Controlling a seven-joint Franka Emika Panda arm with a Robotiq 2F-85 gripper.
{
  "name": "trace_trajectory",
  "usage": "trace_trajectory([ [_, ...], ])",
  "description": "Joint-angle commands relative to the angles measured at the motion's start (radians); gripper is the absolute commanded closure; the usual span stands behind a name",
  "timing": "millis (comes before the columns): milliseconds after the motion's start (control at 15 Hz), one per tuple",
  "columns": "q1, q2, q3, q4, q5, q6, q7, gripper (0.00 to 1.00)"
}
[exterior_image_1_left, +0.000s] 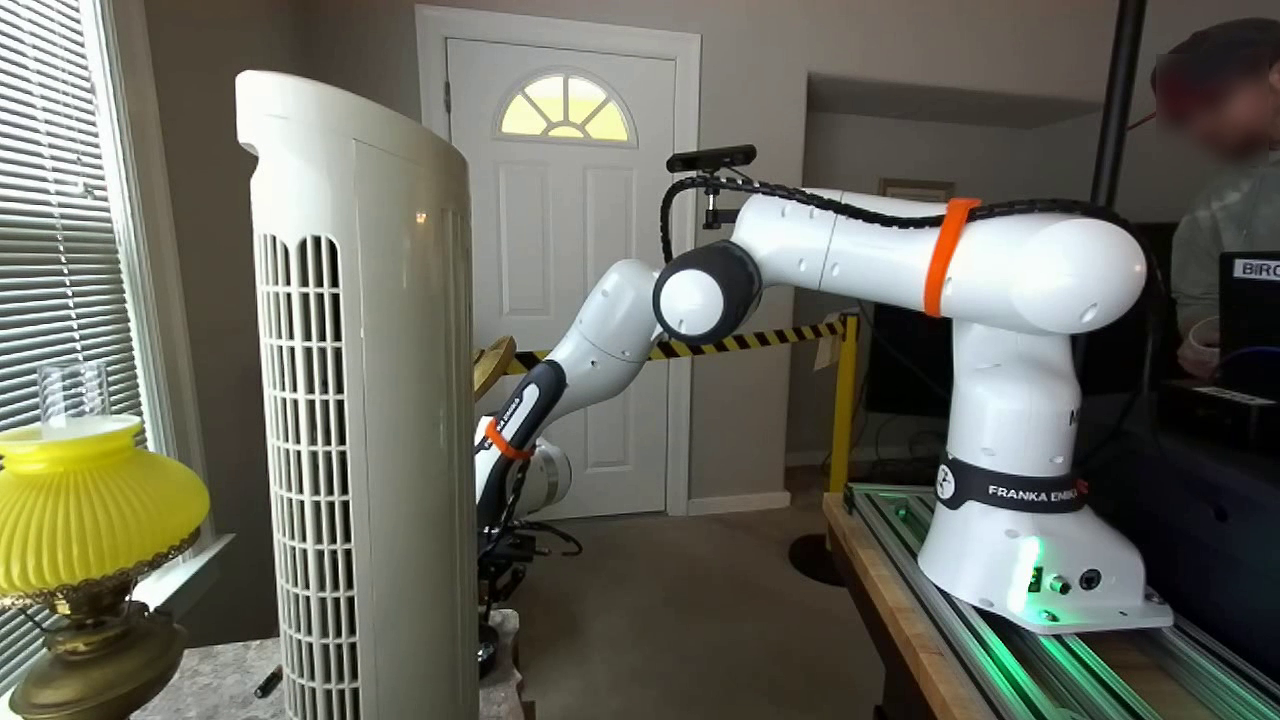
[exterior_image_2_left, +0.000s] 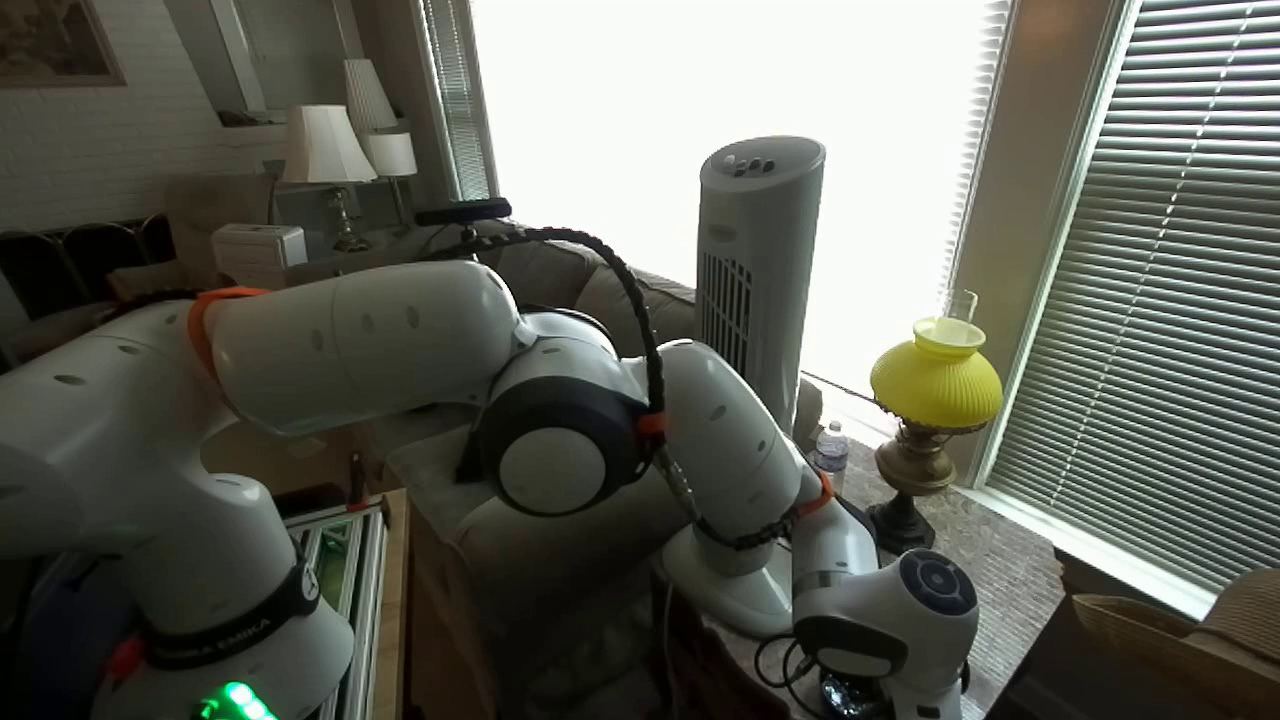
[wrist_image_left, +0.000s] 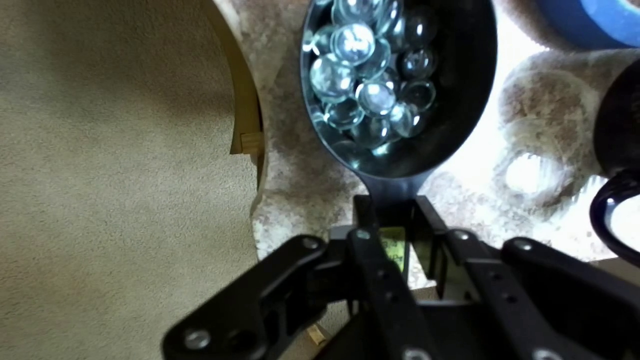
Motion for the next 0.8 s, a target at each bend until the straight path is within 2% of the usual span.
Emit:
trace_trajectory([
  [0, -0.005, -0.013, -0.002, -0.009, 0.0, -0.015, -0.002, 0.94],
  [467, -0.048, -0.082, 0.048, -0.061, 0.015, -0.039, -0.041, 0.94],
  [733, -0.027, -0.134, 0.029, -0.093, 0.008, -0.068, 0.01, 0.94],
])
